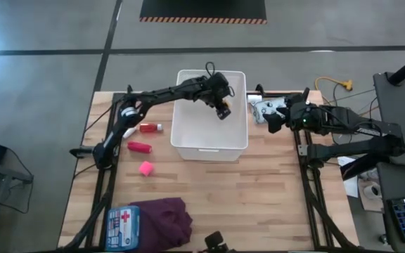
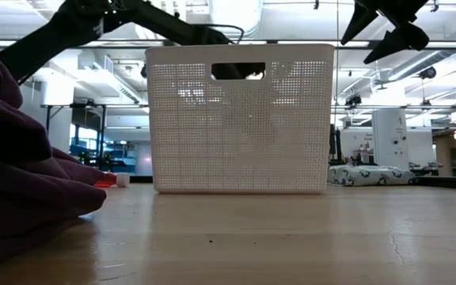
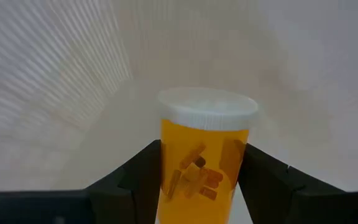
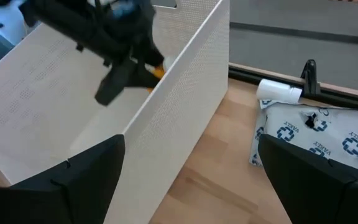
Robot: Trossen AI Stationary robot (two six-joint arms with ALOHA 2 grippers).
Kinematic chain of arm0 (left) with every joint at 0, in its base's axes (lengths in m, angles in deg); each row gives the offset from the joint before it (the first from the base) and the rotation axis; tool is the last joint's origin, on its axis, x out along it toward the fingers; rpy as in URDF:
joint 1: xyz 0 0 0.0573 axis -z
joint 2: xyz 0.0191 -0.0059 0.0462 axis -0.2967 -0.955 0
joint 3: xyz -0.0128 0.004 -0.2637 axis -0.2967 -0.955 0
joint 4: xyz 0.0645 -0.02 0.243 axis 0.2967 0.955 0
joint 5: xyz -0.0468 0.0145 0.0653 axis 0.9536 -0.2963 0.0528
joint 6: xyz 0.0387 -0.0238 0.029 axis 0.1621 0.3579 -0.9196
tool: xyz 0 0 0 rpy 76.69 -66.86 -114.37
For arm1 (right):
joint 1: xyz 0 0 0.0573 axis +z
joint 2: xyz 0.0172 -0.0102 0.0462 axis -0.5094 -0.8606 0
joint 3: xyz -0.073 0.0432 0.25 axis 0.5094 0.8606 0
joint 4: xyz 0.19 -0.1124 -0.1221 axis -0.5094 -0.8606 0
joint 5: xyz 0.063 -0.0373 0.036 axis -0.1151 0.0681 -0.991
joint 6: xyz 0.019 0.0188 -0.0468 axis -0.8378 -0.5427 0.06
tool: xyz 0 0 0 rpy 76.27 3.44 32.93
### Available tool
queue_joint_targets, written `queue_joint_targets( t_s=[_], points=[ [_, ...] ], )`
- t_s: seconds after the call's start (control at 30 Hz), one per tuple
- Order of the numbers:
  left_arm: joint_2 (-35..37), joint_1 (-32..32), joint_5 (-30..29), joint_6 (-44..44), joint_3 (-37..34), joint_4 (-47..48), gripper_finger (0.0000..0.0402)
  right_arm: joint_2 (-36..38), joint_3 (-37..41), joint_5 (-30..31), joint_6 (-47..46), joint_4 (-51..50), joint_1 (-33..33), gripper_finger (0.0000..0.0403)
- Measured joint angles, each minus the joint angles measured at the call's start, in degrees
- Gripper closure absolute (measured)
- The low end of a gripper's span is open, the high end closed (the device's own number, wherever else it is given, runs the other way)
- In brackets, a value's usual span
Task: Pick & place medical supplies in basket/bin
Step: Put the yellow pill bottle into the white bin, then put the red medicine bottle into the white bin
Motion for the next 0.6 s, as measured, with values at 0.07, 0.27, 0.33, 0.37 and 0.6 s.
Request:
queue_joint_targets(
  t_s=[0.07,0.27,0.33,0.37,0.6],
  points=[
    [0.0,0.3,0.0,0.6,-1.6,-0.4,0.0209,0.0,0.0,0.0,0.2,0.0,0.0,0.0044],
    [0.4,0.4,-0.2,0.9,-3.1,-0.1,0.0128,0.0,0.0,0.0,1.6,0.0,0.0,0.0044],
    [1.2,0.5,-0.2,0.1,-3.0,2.4,0.0105,0.0,0.0,0.0,1.9,0.0,0.0,0.0044],
    [2.0,0.5,-0.2,-1.6,-2.8,3.1,0.0096,0.0,0.0,0.0,2.2,-0.1,0.0,0.0044],
    [21.8,4.4,-3.7,-17.8,-4.8,8.4,0.0085,0.0,0.0,-0.2,4.4,-0.5,0.0,0.0044]
  ],
)
